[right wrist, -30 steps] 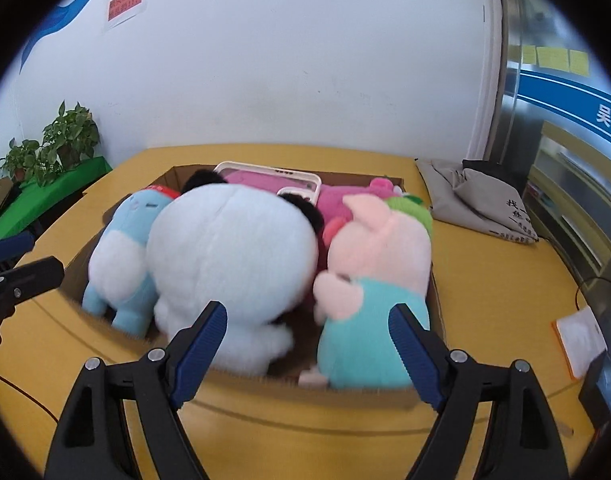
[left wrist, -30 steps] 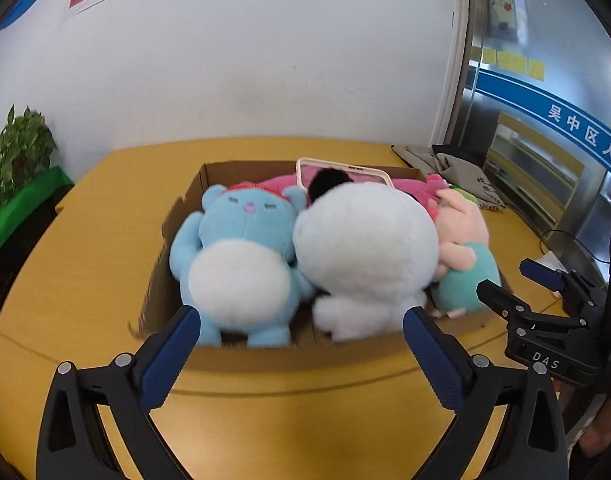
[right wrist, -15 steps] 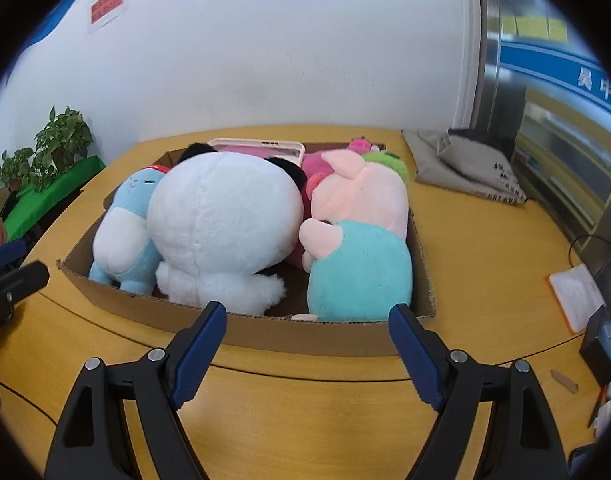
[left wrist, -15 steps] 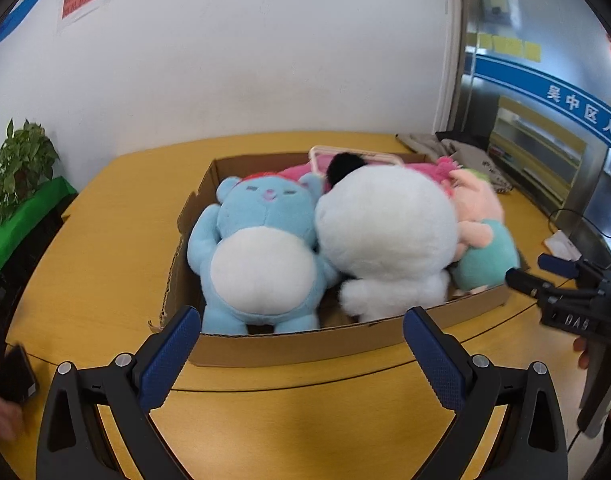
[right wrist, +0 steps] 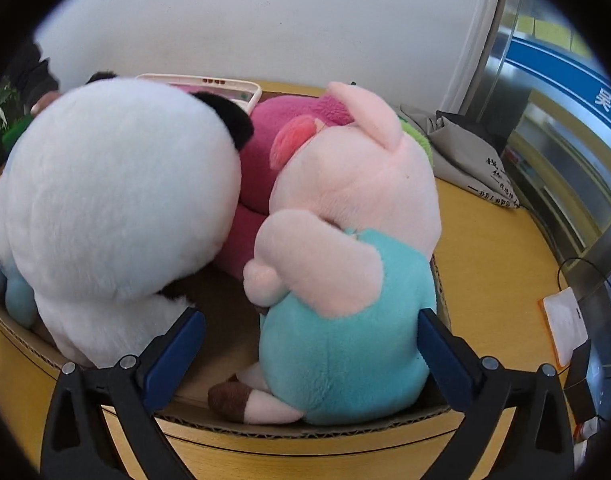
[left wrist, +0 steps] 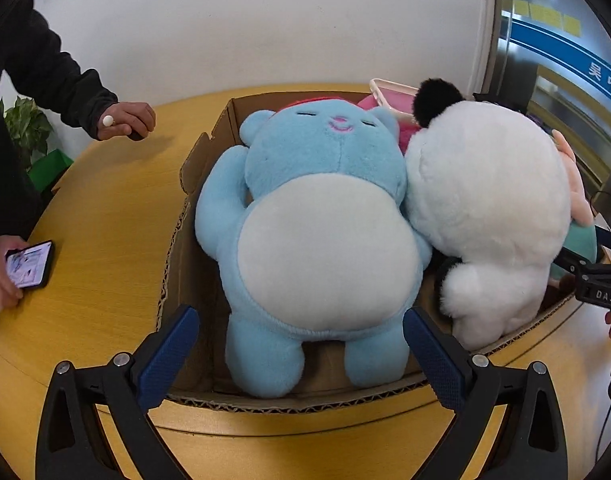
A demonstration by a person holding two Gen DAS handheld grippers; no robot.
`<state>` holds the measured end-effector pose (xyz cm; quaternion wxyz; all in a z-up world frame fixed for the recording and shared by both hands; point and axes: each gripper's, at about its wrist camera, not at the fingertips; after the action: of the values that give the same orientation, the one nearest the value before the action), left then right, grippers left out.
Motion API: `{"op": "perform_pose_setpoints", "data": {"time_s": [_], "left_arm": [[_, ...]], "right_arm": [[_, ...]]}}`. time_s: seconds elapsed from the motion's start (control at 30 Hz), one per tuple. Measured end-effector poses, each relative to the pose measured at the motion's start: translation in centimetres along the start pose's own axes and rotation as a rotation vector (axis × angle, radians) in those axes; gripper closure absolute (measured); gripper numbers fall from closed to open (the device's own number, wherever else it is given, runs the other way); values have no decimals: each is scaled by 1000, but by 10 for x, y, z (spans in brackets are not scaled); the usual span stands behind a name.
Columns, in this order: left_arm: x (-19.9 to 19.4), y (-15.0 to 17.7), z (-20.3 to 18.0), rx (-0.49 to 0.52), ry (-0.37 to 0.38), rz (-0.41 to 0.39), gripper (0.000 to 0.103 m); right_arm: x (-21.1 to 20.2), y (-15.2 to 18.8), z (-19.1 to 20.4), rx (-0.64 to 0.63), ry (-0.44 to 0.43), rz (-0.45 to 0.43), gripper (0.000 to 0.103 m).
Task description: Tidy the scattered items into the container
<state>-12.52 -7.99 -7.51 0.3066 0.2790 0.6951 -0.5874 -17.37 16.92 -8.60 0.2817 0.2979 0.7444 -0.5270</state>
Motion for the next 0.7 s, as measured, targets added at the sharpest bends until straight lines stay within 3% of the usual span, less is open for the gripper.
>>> {"op": "perform_pose_setpoints", "data": {"time_s": [0.33,0.7], "left_arm": [[-33,36,-1,-1,12,-9,1],[-89,104,-6,-2,6,-16,1]], "right_arm": [[-22,35,1,85,-36,-24,0],[-95,108,22,88,-32,-40,0]]}}
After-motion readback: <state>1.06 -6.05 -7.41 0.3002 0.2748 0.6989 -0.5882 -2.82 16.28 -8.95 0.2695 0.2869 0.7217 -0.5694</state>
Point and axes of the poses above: each gripper's, at about its wrist camera, not at the fingertips, and x roughly the way its jaws point, z to its left, y to its underside, and after that the axes turned 11 degrees about -x, right-handed
